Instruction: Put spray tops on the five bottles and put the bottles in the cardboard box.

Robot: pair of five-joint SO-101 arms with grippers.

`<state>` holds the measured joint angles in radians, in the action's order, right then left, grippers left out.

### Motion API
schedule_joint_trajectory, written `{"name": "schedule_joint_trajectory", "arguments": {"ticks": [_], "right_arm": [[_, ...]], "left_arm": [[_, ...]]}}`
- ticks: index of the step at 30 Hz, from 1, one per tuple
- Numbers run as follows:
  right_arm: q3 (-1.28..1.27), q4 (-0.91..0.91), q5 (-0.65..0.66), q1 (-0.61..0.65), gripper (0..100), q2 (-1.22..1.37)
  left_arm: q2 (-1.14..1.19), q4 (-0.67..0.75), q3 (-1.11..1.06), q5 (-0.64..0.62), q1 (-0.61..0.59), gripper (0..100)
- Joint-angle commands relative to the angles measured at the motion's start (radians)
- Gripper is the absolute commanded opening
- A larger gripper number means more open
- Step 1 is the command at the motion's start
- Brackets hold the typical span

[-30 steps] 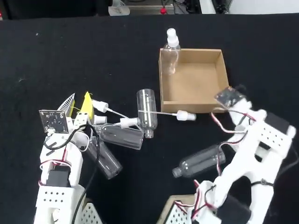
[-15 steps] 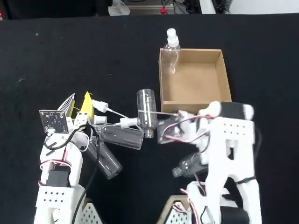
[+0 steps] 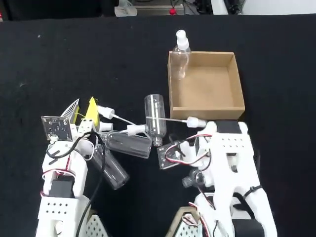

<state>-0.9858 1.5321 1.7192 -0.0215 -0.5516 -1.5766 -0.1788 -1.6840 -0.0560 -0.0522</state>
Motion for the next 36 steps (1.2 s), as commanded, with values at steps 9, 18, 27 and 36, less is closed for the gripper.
{"name": "schedule_joint_trajectory", "arguments": {"ticks": [9, 18, 27, 36], "right_arm": [[-0.091, -0.206, -0.025, -0.069, 13.6, -0.033], [0.088, -0.196, -0.377, -0.216, 1.1, -0.033], [0.222, -0.327, -0.477, -0.712, 1.1, -0.024], [0.194, -0.525, -0.480, -0.902, 1.1, 0.166]], "left_arm": [[-0.006, -0.002, -0.024, 0.008, 0.005, 13], [-0.006, -0.002, -0.024, 0.008, 0.005, 13], [-0.006, -0.002, -0.024, 0.008, 0.005, 13], [-0.005, -0.002, -0.024, 0.008, 0.005, 13]]}}
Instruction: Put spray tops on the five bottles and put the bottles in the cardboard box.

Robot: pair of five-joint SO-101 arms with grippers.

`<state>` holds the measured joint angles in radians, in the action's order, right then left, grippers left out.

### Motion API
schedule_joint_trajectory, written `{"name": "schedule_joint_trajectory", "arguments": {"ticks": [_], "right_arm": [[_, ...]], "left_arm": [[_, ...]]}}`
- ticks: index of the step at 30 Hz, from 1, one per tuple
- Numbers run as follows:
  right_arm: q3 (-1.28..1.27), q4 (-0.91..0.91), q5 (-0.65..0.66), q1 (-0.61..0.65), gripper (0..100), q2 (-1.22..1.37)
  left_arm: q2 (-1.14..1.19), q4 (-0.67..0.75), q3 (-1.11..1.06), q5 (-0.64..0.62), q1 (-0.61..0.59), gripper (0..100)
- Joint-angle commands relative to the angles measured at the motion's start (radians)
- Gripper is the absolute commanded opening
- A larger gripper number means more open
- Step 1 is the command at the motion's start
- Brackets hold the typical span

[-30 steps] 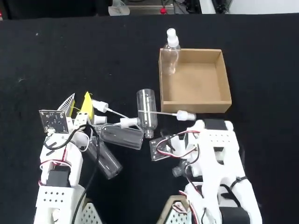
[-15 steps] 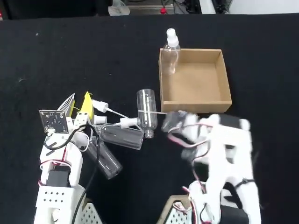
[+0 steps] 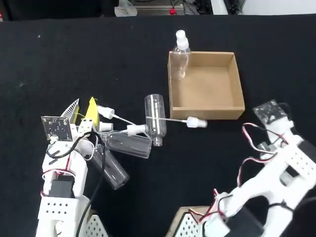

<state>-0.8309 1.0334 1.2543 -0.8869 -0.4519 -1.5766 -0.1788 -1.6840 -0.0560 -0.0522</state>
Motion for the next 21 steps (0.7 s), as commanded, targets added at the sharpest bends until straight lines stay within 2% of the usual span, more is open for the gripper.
{"name": "schedule_joint_trajectory", "arguments": {"ticks": [1, 6, 12, 21], "right_arm": [[0.059, -0.011, -0.028, -0.037, 1.1, 0.097], [0.226, 0.133, -0.068, -0.029, 3.7, 0.243], [0.390, 0.235, -0.068, -0.034, 21.1, 0.441], [0.581, 0.245, -0.063, -0.026, 20.1, 0.582]], "left_arm": [[-0.005, -0.002, -0.024, 0.008, 0.005, 13], [-0.005, -0.002, -0.024, 0.008, 0.005, 13], [-0.005, -0.002, -0.024, 0.008, 0.005, 13], [-0.005, -0.002, -0.024, 0.008, 0.005, 13]]}}
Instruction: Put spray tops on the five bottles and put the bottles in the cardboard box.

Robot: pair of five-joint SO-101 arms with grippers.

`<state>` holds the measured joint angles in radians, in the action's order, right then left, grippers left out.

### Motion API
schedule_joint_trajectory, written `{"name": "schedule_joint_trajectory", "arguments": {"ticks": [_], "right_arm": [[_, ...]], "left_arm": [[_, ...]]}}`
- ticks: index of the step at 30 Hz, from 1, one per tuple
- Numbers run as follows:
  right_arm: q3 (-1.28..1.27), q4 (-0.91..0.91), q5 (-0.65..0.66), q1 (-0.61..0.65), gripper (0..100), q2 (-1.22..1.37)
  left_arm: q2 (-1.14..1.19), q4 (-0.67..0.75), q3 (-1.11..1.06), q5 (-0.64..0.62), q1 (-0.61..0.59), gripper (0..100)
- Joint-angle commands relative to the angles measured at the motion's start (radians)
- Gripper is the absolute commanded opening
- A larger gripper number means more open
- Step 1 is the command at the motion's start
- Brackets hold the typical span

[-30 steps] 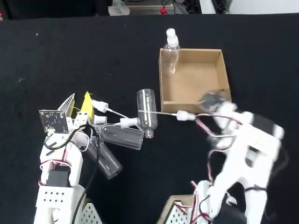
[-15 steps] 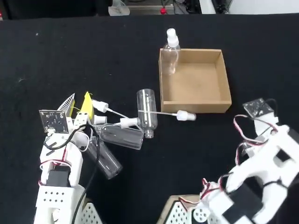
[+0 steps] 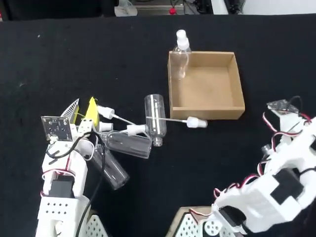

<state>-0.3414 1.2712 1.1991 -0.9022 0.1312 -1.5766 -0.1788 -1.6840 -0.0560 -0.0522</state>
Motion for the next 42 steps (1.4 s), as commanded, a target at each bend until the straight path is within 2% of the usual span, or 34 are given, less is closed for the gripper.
{"name": "schedule_joint_trajectory", "arguments": {"ticks": [1, 3, 7, 11, 16, 21, 25, 34, 42], "right_arm": [[0.105, 0.009, -0.006, -0.011, 20.1, 0.002], [0.140, 0.038, 0.005, -0.011, 21.1, 0.004], [0.213, 0.183, 0.094, -0.011, 31.1, 0.004], [0.259, 0.196, 0.097, -0.011, 30.4, 0.005], [0.271, 0.150, 0.114, 0.000, 29.0, 0.004], [0.286, 0.169, 0.259, 0.081, 28.9, -0.001], [0.311, 0.126, 0.311, 0.089, 28.9, 0.005], [0.239, 0.130, 0.321, 0.066, 29.3, 0.005], [0.105, -0.068, 0.341, 0.031, 29.4, 0.005]], "left_arm": [[-0.005, -0.002, -0.024, 0.008, 0.005, 13], [-0.005, -0.002, -0.024, 0.008, 0.005, 13], [-0.005, -0.002, -0.024, 0.008, 0.005, 13], [-0.005, -0.002, -0.024, 0.008, 0.005, 13], [-0.005, -0.002, -0.024, 0.008, 0.005, 13], [-0.003, -0.002, -0.024, 0.008, 0.005, 13], [-0.003, -0.002, -0.024, 0.008, 0.004, 13], [-0.006, 0.000, -0.024, 0.008, 0.004, 13], [-0.006, -0.002, -0.024, 0.008, 0.004, 13]]}}
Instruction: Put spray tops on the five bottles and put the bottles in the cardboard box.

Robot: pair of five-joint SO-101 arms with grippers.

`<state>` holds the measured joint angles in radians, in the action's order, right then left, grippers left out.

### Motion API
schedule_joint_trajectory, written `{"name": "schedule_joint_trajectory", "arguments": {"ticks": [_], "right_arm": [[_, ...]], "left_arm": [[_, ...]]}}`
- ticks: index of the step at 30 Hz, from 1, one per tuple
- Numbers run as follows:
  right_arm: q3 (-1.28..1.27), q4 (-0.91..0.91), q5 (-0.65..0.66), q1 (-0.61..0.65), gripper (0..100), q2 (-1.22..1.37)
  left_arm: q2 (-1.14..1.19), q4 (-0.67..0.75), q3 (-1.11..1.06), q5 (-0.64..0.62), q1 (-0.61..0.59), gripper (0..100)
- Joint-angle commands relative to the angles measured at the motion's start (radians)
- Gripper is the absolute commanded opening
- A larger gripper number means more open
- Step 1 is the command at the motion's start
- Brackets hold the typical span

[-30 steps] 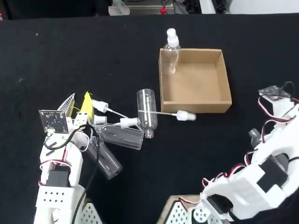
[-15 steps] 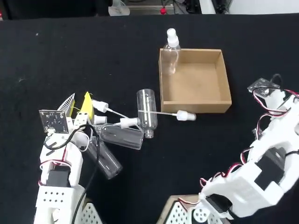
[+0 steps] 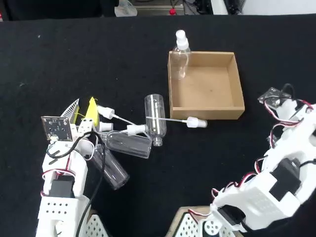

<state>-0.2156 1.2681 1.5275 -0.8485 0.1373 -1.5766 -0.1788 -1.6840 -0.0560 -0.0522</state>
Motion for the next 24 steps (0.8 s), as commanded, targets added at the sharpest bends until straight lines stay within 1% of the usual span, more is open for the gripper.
{"name": "schedule_joint_trajectory", "arguments": {"ticks": [1, 9, 15, 17, 21, 24], "right_arm": [[-0.036, -0.077, 0.012, -0.023, 29.4, -0.001], [-0.133, -0.184, 0.014, -0.025, 29.4, -0.001], [-0.151, -0.198, 0.018, -0.040, 29.4, 0.001], [-0.151, -0.215, 0.043, -0.048, 29.2, 0.019], [-0.145, -0.273, 0.043, -0.063, 28.9, 0.094], [-0.145, -0.276, 0.043, -0.063, 28.1, 0.120]], "left_arm": [[-0.006, -0.002, -0.024, 0.008, 0.004, 13], [-0.006, -0.002, -0.024, 0.008, 0.004, 13], [-0.006, -0.002, -0.024, 0.008, 0.004, 13], [-0.006, -0.002, -0.024, 0.008, 0.004, 13], [-0.006, -0.002, -0.024, 0.008, 0.004, 13], [-0.006, -0.002, -0.024, 0.008, 0.004, 13]]}}
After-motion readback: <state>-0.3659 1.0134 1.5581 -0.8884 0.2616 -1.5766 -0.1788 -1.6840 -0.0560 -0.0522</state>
